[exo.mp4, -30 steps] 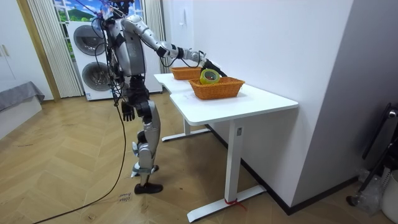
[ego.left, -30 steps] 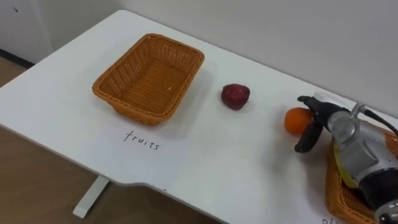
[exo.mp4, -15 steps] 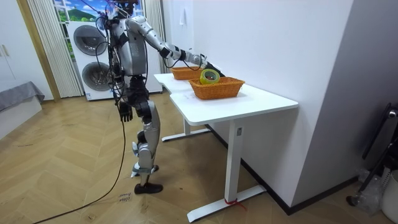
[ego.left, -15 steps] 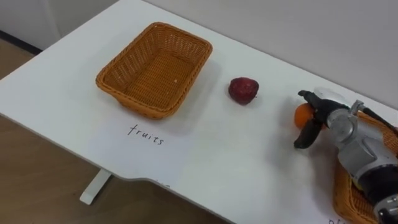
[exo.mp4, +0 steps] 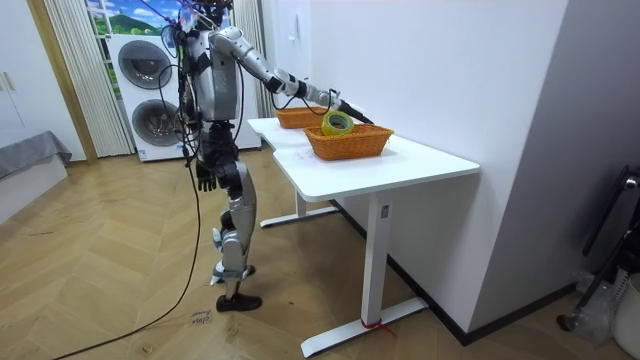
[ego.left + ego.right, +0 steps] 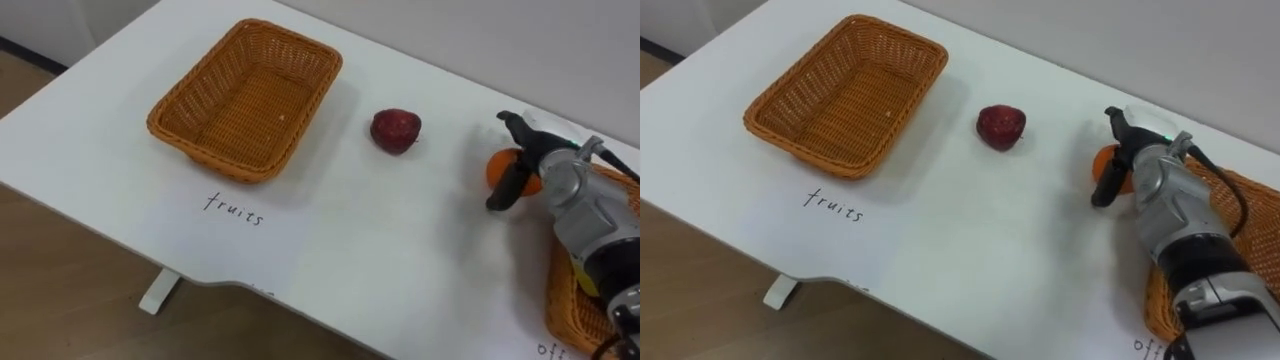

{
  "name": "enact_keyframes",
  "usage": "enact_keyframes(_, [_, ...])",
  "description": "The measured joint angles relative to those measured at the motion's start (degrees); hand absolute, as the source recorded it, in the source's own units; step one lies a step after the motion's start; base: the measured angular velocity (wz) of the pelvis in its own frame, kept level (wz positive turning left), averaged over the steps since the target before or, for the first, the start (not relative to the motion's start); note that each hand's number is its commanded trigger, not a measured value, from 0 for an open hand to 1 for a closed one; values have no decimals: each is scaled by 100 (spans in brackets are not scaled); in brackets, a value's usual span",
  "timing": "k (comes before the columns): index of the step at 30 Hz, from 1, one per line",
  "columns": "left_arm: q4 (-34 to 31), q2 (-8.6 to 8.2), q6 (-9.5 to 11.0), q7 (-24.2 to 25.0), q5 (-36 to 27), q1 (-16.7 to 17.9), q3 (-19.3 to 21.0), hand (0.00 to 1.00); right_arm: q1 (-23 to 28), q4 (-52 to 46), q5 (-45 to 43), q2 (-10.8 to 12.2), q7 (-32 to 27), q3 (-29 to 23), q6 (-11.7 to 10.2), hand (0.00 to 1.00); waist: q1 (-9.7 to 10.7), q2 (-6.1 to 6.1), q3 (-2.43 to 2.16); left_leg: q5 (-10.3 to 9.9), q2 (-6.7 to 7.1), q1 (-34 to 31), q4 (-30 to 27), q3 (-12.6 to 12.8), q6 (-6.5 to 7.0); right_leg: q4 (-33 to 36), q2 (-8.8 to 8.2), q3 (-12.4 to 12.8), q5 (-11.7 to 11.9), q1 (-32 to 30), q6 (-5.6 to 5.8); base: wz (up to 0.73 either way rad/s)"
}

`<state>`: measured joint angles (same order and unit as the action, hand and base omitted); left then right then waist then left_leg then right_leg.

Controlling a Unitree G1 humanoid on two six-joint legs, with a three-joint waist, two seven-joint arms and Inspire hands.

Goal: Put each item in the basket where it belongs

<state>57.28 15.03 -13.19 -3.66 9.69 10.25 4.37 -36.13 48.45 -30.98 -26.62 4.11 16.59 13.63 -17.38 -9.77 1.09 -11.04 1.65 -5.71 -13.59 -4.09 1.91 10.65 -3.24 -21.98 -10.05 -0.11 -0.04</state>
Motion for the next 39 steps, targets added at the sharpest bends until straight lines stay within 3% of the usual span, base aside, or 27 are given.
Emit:
enact_keyframes(8, [38, 1, 110, -14, 4, -109, -3, 0, -101, 217, 134, -61, -26, -5, -113, 0, 15, -23, -17, 3, 6, -78, -29, -54, -1, 3, -1, -12, 8, -56, -10, 0])
enact_keyframes(21, [235, 0, 115, -18, 1, -193, -11, 0, -112, 244, 302, -120, -37, -33, -255, 0, 102, 17, 5, 2, 10, -172, -120, -118, -3, 3, 8, -25, 14, -84, -17, 1])
enact_keyframes(39, [303, 2, 111, -29, -17, -195, -19, 0, -270, 338, 361, -231, 408, 13, -186, 0, 134, -24, -9, 10, 1, -150, -121, -75, -10, 2, 14, 10, 19, -116, -25, 0])
